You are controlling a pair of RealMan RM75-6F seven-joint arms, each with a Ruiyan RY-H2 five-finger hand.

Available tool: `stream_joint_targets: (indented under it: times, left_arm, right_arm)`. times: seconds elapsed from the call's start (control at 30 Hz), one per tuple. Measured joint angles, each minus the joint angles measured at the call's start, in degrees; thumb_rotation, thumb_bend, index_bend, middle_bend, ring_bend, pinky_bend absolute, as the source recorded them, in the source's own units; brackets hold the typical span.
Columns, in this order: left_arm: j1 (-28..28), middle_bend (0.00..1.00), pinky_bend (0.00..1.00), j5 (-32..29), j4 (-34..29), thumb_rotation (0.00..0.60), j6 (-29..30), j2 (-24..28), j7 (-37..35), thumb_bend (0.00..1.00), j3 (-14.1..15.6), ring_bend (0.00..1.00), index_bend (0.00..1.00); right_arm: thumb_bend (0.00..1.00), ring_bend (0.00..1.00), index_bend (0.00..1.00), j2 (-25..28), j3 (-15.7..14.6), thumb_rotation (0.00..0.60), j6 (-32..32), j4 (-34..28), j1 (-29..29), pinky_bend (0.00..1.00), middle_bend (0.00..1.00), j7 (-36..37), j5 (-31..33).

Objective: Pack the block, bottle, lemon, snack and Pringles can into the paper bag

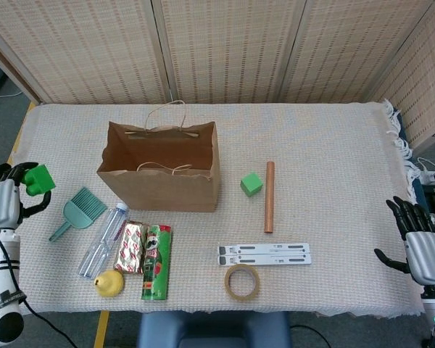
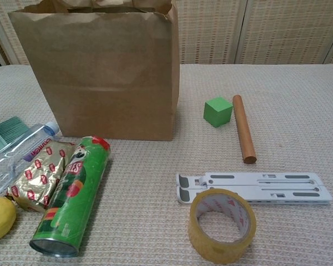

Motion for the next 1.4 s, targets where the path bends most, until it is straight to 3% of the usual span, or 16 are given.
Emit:
stream_joint_targets:
  times: [0.1,0.2,0.33,0.5,0.63,0.73,0.87,0.93,1.07,1.4]
  left_arm:
    - [-0.9,0.63,0.76,-8.9,-5.8,0.6,-3.1,1.1,-6.8,0.62,-8.0,0.63,0.64]
    - [-4.0,0.63,0.75,-15.0,-9.7,0.6,-5.8,1.4,-9.2,0.62,-14.5,0.63,0.65]
    - [-10.2,0.63,0.75,-16.8,-10.1,0.6,-7.2,0.3,-7.7,0.62,-16.6,0.63,0.65]
    - [-17.9,0.63,0.75,-17.5,-7.8,0.6,-7.8,-2.8,-1.8,0.62,-16.5,0.62,0.65]
    - [-21.2,0.59,0.67,-19.3,-6.5,0.6,-8.5,-4.5,2.5,0.6,-15.0,0.56,0.6]
    - [-22.9,0.44,0.53,-17.9,-5.3,0.6,-9.3,-5.3,6.2,0.57,-12.2,0.38,0.47]
    - [-24.7,0.14,0.26,-13.9,-3.9,0.6,-11.4,-6.2,9.8,0.47,-7.7,0.09,0.19]
    - [-25.6,0.03,0.16,-13.4,-3.7,0.6,-12.8,-6.3,10.9,0.43,-6.4,0.01,0.07]
    - [-26.2,0.0,0.11,-12.5,-3.6,0.6,-13.1,-6.3,11.5,0.4,-5.8,0.0,0.0]
    - [-24.6,0.0,0.11,-13.3,-7.4,0.6,-12.5,-3.2,9.0,0.39,-5.8,0.0,0.0]
  right_arm:
    - [0.09,0.0,0.0,0.1,0.0,0.6,0.0,-0.1,0.0,0.03,0.0,0.1,0.1]
    - [0.09,0.0,0.0,0.2,0.0,0.6,-0.1,-0.1,0.0,0.03,0.0,0.2,0.2]
    - [0.09,0.0,0.0,0.4,0.1,0.6,-0.2,-0.3,0.0,0.03,0.0,0.7,0.4]
    - [0.09,0.0,0.0,0.8,0.1,0.6,-1.0,-0.7,0.2,0.03,0.0,1.5,0.8]
    - [0.09,0.0,0.0,1.2,0.1,0.6,-1.8,-1.2,0.3,0.03,0.0,2.1,1.2]
    - [0.09,0.0,0.0,1.6,-0.1,0.6,-2.0,-1.6,0.4,0.03,0.0,2.4,1.2]
    - [0.09,0.0,0.0,1.8,-0.2,0.6,-2.1,-1.8,0.4,0.03,0.0,2.5,1.1]
    - [0.09,0.0,0.0,1.8,-0.2,0.6,-2.1,-1.8,0.4,0.03,0.0,2.6,1.1]
    - [0.09,0.0,0.0,1.8,-0.3,0.6,-2.1,-1.8,0.4,0.03,0.0,2.6,1.0]
    - [0.09,0.0,0.0,1.9,-0.5,0.6,-2.3,-2.0,0.4,0.03,0.0,2.0,1.0]
